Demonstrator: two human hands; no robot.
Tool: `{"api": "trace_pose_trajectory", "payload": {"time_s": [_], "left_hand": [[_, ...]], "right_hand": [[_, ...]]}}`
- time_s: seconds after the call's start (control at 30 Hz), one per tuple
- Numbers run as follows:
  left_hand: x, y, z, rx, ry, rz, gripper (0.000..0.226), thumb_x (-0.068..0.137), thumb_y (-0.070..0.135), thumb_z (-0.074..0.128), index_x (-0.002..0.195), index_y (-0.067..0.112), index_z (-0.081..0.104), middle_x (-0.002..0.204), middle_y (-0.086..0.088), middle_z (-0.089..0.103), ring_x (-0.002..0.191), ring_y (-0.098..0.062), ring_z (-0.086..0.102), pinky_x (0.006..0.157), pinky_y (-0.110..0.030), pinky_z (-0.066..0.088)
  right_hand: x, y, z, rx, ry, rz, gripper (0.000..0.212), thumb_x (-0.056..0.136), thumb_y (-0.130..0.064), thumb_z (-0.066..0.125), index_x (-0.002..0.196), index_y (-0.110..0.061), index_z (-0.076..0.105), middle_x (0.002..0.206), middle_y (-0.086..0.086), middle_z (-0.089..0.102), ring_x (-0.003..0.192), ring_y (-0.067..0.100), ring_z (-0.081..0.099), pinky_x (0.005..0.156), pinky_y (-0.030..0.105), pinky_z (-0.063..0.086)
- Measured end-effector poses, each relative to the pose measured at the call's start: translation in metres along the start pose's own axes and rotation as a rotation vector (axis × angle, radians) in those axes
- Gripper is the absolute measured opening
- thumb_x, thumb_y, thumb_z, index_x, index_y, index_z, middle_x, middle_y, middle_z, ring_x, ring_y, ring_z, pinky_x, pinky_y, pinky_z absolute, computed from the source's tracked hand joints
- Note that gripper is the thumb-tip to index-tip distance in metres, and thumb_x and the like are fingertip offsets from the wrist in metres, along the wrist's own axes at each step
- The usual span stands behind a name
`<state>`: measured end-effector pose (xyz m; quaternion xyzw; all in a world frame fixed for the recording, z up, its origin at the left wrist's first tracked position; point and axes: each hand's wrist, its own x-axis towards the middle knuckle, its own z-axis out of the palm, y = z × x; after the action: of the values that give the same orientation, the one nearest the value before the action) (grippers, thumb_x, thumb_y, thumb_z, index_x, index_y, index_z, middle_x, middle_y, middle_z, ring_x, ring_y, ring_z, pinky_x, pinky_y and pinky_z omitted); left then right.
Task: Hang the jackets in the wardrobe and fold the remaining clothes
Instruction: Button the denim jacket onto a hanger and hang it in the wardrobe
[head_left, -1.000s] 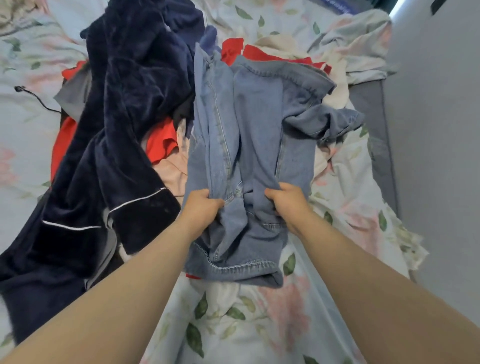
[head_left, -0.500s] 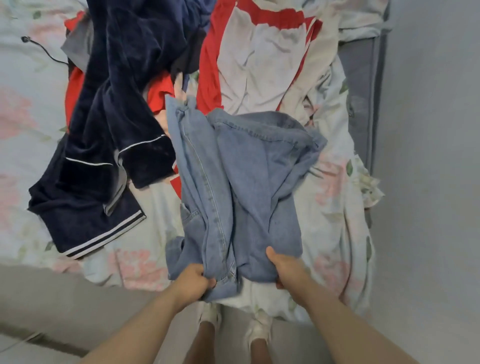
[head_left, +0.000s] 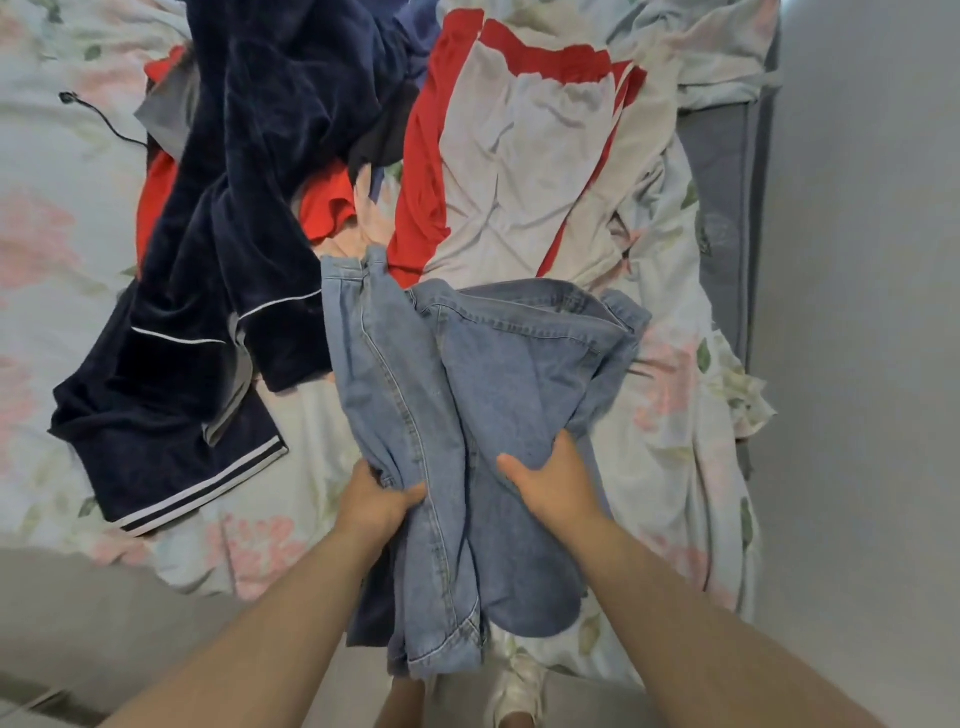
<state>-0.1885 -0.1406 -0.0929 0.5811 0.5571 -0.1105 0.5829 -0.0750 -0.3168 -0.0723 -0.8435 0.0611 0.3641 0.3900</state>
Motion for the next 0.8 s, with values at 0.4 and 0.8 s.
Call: {"api": "trace_pose_trajectory", "payload": {"time_s": [0.4, 0.8], "left_hand": [[0.010, 0.068, -0.045, -0.372, 0.016, -0.001, 0.023, 0.102, 0.014, 0.047, 0.095, 0.012, 0.068, 0.087, -0.007, 0.075, 0.077, -0.022, 0.071, 0.066, -0.034, 0.054], [-0.025, 0.204, 0.009, -0.861, -0.228, -0.107, 0.033, 0.101, -0.010, 0.033, 0.129, -0.024, 0.042, 0.145, -0.033, 0.041, 0.126, -0.032, 0.047, 0.100, -0.017, 0.038]], "right_hand": [[0.036, -0.010, -0.071, 0.259, 0.410, -0.012, 0.030, 0.096, -0.016, 0.055, 0.092, 0.014, 0.056, 0.085, 0.030, 0.057, 0.077, 0.022, 0.049, 0.075, 0.035, 0.044], [-0.068, -0.026, 0.010, -0.228, 0.078, -0.341, 0.088, 0.070, -0.072, 0.060, 0.141, -0.021, 0.051, 0.138, -0.009, 0.045, 0.128, 0.011, 0.035, 0.109, 0.025, 0.029]]}}
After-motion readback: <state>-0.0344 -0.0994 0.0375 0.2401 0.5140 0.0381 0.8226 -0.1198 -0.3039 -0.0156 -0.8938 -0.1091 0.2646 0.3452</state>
